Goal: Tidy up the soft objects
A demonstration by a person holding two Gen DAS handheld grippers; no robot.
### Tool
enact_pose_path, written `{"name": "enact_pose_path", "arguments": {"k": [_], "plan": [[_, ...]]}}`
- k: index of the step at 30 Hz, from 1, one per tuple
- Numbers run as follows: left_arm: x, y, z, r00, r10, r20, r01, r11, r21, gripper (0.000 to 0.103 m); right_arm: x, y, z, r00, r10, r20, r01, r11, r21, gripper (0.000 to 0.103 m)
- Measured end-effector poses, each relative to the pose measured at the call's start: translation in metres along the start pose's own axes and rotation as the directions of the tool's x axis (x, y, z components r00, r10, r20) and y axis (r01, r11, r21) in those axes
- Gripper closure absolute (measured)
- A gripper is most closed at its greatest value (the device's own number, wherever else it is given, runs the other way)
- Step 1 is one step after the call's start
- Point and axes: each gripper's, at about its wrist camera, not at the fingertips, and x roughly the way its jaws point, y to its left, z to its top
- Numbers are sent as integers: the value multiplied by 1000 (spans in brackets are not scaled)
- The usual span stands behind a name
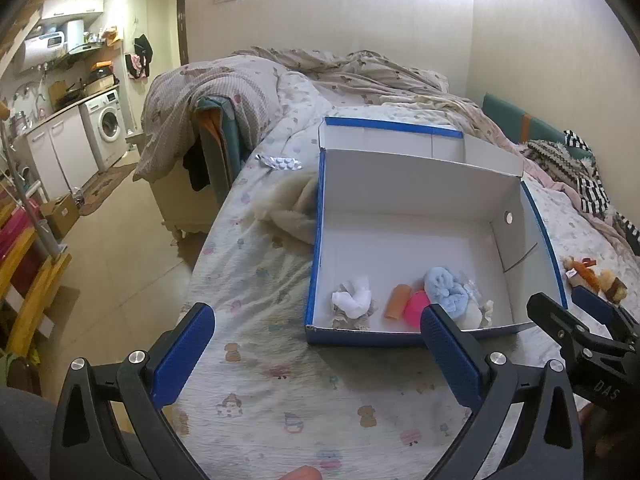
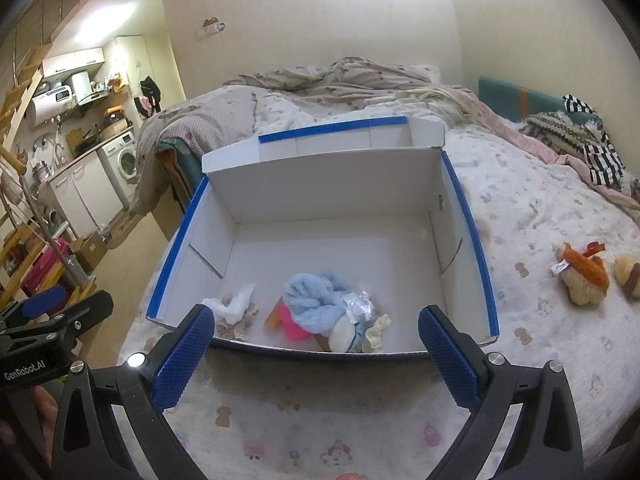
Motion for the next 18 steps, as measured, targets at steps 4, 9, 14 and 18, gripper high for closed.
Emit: {"name": "enact_pose_path", "arguments": {"k": [4, 9, 14, 18], "plan": [[0, 1, 0, 1000, -3, -1, 3, 1000, -2, 0, -2, 0, 1, 1000, 0, 6, 0, 1000, 4, 0], [0, 0, 0, 1000, -2, 0, 2, 1000, -2, 0, -2, 0, 1, 1000, 0, 6, 0, 1000, 3, 0], [0, 0, 0, 1000, -1, 2, 1, 1000, 0, 0, -5, 1, 2, 1000, 4, 19, -4, 1000, -3, 0], [0, 1, 0, 1000, 2, -1, -2, 1000, 0, 0, -5, 2, 2, 1000, 5, 20, -5, 1000, -2, 0]]}}
